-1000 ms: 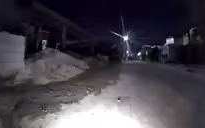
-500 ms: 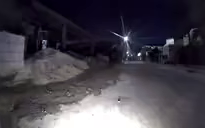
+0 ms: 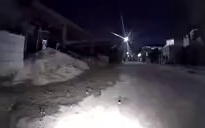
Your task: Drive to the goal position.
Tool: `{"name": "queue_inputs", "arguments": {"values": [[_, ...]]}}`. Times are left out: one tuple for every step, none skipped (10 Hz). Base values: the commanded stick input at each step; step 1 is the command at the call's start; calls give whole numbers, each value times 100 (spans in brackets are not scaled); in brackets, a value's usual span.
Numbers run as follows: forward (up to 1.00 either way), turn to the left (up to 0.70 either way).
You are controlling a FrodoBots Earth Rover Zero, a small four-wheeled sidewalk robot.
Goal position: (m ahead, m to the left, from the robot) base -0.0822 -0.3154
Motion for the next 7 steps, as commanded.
{"name": "queue_inputs", "arguments": {"values": [[12,24],[12,24],[12,24],[12,24],[12,24],[12,24],[12,24]]}}
